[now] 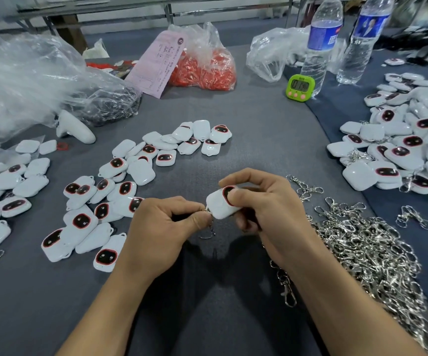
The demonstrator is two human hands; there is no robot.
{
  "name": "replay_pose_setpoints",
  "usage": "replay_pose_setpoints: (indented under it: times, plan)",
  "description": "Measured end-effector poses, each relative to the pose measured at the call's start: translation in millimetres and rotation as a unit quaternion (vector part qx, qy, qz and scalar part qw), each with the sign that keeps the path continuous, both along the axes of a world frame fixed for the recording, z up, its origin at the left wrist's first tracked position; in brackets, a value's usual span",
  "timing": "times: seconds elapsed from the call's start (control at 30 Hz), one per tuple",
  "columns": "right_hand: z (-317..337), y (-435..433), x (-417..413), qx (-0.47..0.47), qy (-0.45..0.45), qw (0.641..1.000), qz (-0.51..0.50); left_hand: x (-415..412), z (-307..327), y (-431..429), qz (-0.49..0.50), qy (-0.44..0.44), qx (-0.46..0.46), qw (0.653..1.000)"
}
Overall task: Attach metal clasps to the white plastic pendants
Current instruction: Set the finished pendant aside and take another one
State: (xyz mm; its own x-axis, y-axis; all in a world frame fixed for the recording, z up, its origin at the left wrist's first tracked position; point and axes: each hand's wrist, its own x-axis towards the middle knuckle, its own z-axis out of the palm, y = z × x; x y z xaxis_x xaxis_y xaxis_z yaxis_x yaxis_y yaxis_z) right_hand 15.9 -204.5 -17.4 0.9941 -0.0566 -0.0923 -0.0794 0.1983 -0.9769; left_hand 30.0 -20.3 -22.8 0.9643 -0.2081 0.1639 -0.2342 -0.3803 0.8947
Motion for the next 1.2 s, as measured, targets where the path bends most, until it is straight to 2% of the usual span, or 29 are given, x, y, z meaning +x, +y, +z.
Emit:
replay_pose_setpoints:
  times: [0.1,0.2,0.3,0.4,0.5,0.63,0.7,0.8,0.9,1.0,1.07,1.2]
  plan:
    - [-1,5,-4,-0.033,-0.037,0.999,-0.002,-3,0,3,0.009,-0.033,0.071,0.997]
    - [-1,9,-4,-0.032,-0.041,0.999,-0.010,-9,-1,-1,0.040,-0.116,0.139,0.983]
    - [0,8,-2,0.021,-0.014,1.000,-0.016,-10,-1,-5,0.077,-0.115,0.078,0.987]
    - [1,9,-1,0.063,0.004,0.998,-0.007,-9,2,-10,0.043,-0.022,-0.032,0.998]
    - [1,8,0,0.079,0.020,0.997,-0.017,-8,2,-12,0.025,0.057,-0.124,0.990]
    - [0,6,1,0.075,0.019,0.997,-0.023,-8,3,-13,0.038,0.076,-0.116,0.990]
    - [-1,7,0,0.060,0.008,0.998,-0.023,-9,4,-11,0.040,0.049,-0.089,0.994]
    - [-3,9,0,0.027,-0.031,0.999,-0.036,-10,1,-9,0.052,-0.042,0.038,0.997]
    - [-6,13,-1,-0.055,-0.073,0.994,-0.056,-14,-2,-10,0.049,-0.133,0.196,0.970]
    - [-8,19,-3,-0.111,-0.091,0.988,-0.063,-14,-3,-8,0.045,-0.194,0.270,0.942]
    - [-7,18,-1,-0.085,-0.088,0.990,-0.068,-14,-4,-9,0.060,-0.193,0.251,0.947]
    - [-3,11,1,-0.009,-0.063,0.995,-0.078,-13,-2,-13,0.109,-0.102,0.084,0.985]
